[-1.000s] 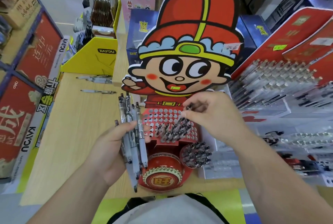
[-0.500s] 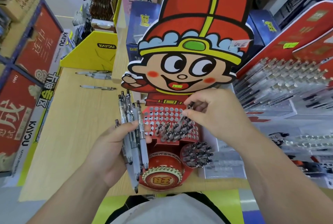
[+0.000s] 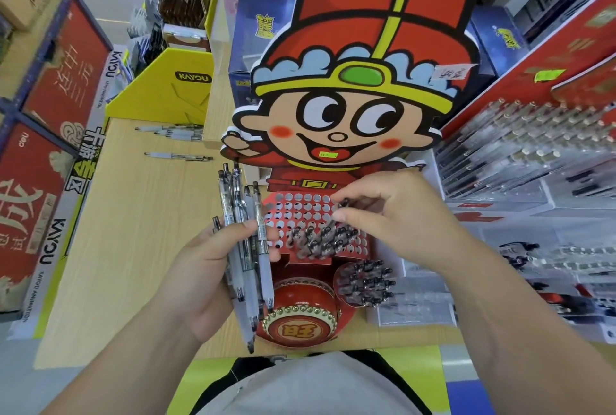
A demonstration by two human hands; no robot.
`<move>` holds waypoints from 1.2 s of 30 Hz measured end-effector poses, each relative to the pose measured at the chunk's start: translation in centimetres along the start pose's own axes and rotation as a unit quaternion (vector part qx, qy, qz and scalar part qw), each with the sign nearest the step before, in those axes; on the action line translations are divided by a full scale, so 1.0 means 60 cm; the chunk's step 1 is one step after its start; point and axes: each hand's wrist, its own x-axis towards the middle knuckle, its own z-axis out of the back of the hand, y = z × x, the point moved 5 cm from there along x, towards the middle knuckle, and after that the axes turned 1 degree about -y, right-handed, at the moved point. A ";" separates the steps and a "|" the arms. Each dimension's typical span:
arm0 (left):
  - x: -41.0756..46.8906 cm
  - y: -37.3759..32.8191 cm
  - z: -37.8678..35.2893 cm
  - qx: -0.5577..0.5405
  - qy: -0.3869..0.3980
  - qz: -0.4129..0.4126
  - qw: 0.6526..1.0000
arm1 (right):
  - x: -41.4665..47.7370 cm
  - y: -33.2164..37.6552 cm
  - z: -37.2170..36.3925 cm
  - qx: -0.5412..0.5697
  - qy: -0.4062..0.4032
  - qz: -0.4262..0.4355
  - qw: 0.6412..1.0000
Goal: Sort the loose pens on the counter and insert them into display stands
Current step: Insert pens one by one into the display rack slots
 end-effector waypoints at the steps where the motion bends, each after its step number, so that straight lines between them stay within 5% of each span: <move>1: 0.000 0.000 0.001 -0.001 -0.001 -0.001 1.000 | -0.001 -0.001 0.000 -0.010 0.004 0.004 1.000; 28: -0.017 0.010 -0.004 0.023 0.066 -0.013 0.997 | -0.006 0.006 -0.006 -0.035 0.035 -0.006 0.999; 34: -0.039 0.010 -0.010 0.061 0.131 -0.022 0.989 | -0.020 0.049 0.011 0.069 -0.111 -0.019 0.991; 36: -0.046 0.009 -0.013 0.080 0.151 -0.035 0.985 | -0.025 0.072 0.002 0.137 -0.100 -0.034 0.985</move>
